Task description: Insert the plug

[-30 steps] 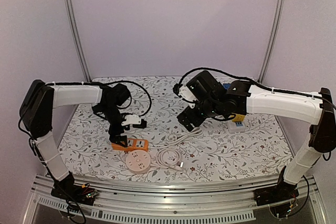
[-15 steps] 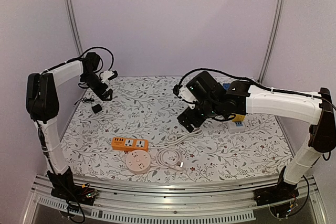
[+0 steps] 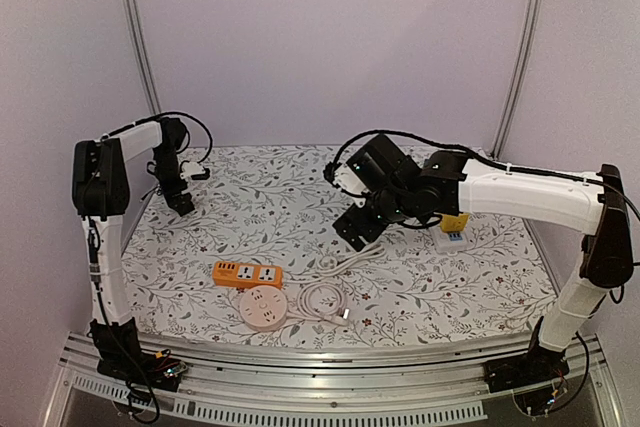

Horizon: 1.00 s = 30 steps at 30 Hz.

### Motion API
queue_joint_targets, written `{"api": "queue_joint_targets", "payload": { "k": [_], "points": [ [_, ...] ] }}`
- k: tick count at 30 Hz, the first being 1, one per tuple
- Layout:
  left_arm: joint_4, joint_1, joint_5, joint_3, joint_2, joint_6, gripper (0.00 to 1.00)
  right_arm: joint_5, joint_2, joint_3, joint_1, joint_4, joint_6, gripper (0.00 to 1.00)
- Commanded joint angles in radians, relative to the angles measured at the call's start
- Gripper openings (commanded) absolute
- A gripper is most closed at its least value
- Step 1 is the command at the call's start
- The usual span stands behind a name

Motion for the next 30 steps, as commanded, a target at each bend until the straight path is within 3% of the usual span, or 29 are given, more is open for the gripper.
{"api": "queue_joint_targets", "payload": {
  "k": [1, 5, 15, 18, 19, 21, 22, 27, 30],
  "points": [
    [-0.067, -0.008, 0.092, -0.001, 0.011, 0.085, 0.94, 0.008, 0.009, 0.016, 0.003, -0.021, -0.003, 0.99],
    [-0.068, -0.008, 0.121, 0.012, 0.031, 0.090, 0.82, 0.005, 0.016, 0.025, 0.003, -0.022, -0.009, 0.99],
    [-0.084, -0.008, 0.088, 0.107, 0.141, 0.040, 0.80, -0.002, 0.019, 0.017, 0.003, -0.023, -0.004, 0.99],
    [-0.093, -0.010, 0.095, 0.104, 0.150, 0.026, 0.61, -0.001, 0.016, 0.013, 0.004, -0.026, 0.001, 0.99],
    [-0.099, -0.008, 0.102, 0.102, 0.147, 0.018, 0.47, 0.000, 0.013, 0.011, 0.003, -0.026, 0.003, 0.99],
    [-0.115, -0.009, 0.130, 0.100, 0.128, -0.006, 0.08, 0.005, 0.006, 0.008, 0.003, -0.027, 0.003, 0.99],
    [-0.129, -0.008, 0.156, 0.102, 0.111, -0.031, 0.00, 0.006, 0.003, 0.007, 0.004, -0.027, 0.003, 0.99],
    [-0.243, -0.028, 0.509, 0.022, -0.132, -0.093, 0.00, -0.039, -0.030, -0.022, 0.007, 0.027, -0.039, 0.99],
    [-0.291, -0.093, 0.696, -0.104, -0.326, -0.044, 0.00, -0.106, -0.099, -0.103, 0.048, 0.197, -0.166, 0.99]
  ]
}}
